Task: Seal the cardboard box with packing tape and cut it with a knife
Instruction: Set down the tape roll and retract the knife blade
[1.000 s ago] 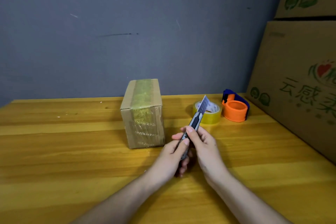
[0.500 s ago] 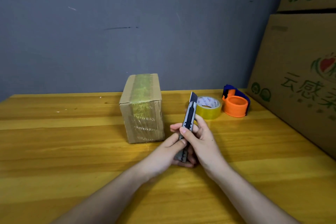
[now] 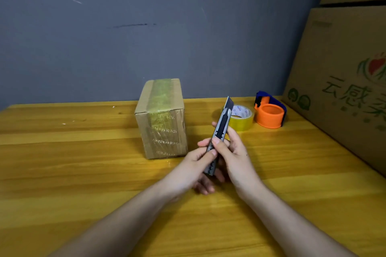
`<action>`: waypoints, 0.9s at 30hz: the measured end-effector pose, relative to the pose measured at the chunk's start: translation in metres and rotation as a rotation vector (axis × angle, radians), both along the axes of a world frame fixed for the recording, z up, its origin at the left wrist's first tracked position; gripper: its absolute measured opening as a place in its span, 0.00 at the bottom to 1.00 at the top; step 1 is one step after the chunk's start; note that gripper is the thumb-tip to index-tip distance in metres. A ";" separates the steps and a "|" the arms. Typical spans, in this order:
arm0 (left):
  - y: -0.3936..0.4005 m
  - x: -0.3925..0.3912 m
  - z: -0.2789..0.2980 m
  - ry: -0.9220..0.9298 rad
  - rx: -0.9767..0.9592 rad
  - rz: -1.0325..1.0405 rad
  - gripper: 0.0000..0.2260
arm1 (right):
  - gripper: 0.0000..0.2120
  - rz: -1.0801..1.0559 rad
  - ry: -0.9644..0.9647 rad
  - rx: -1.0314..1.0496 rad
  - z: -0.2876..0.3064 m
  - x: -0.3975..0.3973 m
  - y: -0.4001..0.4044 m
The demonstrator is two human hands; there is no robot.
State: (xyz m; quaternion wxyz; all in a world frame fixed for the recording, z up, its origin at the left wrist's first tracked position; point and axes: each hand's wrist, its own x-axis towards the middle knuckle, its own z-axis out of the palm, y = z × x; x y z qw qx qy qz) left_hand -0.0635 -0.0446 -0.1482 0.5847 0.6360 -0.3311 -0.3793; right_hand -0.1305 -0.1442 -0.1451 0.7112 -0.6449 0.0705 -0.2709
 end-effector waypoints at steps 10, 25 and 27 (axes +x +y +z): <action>0.003 0.007 -0.005 -0.057 -0.061 -0.091 0.06 | 0.22 0.104 0.045 -0.055 -0.006 0.003 -0.007; 0.005 0.008 -0.002 0.142 -0.111 -0.140 0.09 | 0.24 0.205 0.094 0.049 -0.012 0.007 -0.015; 0.004 0.005 -0.003 0.121 -0.117 -0.098 0.09 | 0.23 0.163 0.096 0.076 -0.011 0.007 -0.014</action>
